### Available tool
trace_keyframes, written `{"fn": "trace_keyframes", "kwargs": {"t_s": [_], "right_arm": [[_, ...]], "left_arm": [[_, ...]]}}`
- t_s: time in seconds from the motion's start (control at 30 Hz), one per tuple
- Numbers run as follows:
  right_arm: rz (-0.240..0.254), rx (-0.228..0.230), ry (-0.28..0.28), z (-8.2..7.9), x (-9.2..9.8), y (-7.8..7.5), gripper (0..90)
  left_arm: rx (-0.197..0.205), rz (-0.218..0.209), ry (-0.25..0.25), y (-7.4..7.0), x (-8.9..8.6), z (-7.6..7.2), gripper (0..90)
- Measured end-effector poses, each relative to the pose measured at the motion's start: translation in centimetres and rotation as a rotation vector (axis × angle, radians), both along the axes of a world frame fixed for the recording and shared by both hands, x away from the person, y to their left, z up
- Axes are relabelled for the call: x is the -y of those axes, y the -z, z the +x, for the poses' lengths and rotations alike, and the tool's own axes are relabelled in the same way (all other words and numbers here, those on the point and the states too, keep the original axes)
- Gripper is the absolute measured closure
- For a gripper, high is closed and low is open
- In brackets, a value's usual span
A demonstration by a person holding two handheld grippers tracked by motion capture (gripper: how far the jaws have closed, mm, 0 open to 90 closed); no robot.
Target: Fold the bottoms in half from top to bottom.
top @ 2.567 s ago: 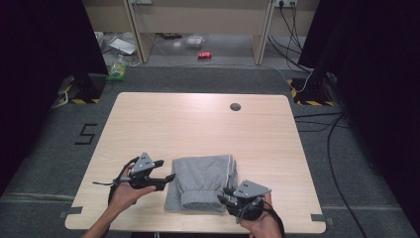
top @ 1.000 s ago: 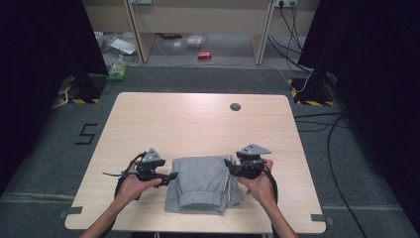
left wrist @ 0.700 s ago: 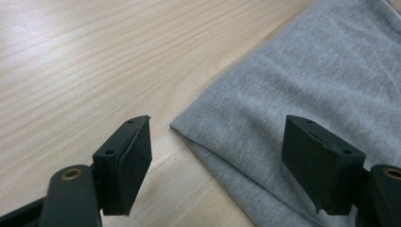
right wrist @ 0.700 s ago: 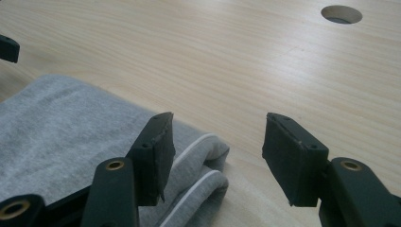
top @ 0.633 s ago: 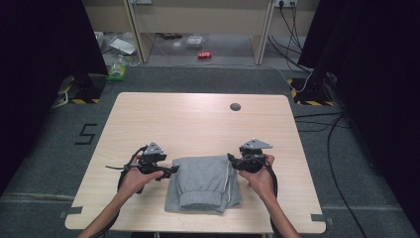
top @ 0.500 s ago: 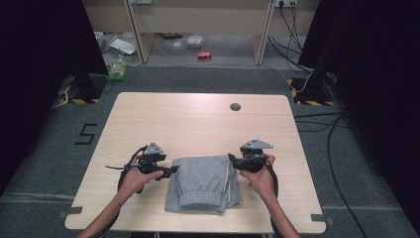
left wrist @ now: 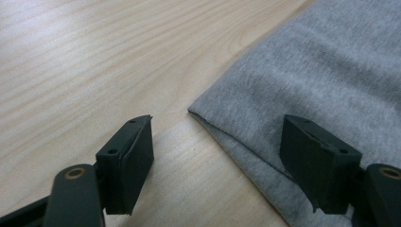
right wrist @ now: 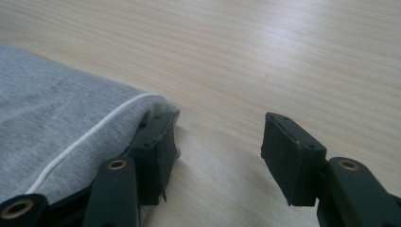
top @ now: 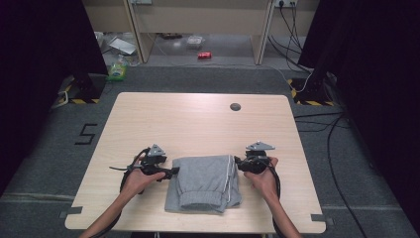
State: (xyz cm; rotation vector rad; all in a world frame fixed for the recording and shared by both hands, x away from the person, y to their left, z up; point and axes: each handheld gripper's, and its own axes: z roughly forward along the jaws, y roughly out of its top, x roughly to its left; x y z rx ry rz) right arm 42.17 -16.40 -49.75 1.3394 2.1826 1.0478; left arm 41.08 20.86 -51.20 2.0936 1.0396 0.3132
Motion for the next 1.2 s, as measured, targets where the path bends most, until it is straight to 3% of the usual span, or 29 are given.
{"fn": "trace_keyframes", "kwargs": {"t_s": [0.13, 0.23, 0.6, 0.67, 0.8, 0.9, 1.2], "right_arm": [[0.040, 0.032, -0.003, -0.4, 0.0, -1.2, 44.3], [0.062, 0.049, -0.045, -1.0, -0.7, -2.0, 44.1], [0.033, 0.023, -0.181, -2.5, -3.9, -1.5, 42.8], [0.025, 0.005, -0.177, -2.6, -3.8, -1.1, 42.2], [0.021, -0.036, -0.169, -2.5, -3.4, 0.1, 42.1], [0.032, -0.036, -0.175, -2.4, -3.2, 0.5, 42.4], [0.046, -0.029, -0.166, -2.5, -3.0, 0.8, 42.6]], "left_arm": [[-0.002, -0.003, -0.002, -0.1, -0.1, 0.0, 26.2], [-0.006, 0.001, -0.001, 0.2, -0.2, 0.1, 26.2], [-0.005, -0.006, 0.014, 0.0, -0.1, -0.3, 26.9], [-0.013, -0.020, 0.025, -0.1, 0.1, -0.6, 27.0], [-0.006, -0.005, 0.041, 0.1, 0.6, -0.8, 29.2], [0.015, 0.025, 0.045, 0.2, 0.7, -0.9, 30.2], [0.040, 0.033, 0.049, 0.4, 0.9, -1.0, 31.2]]}}
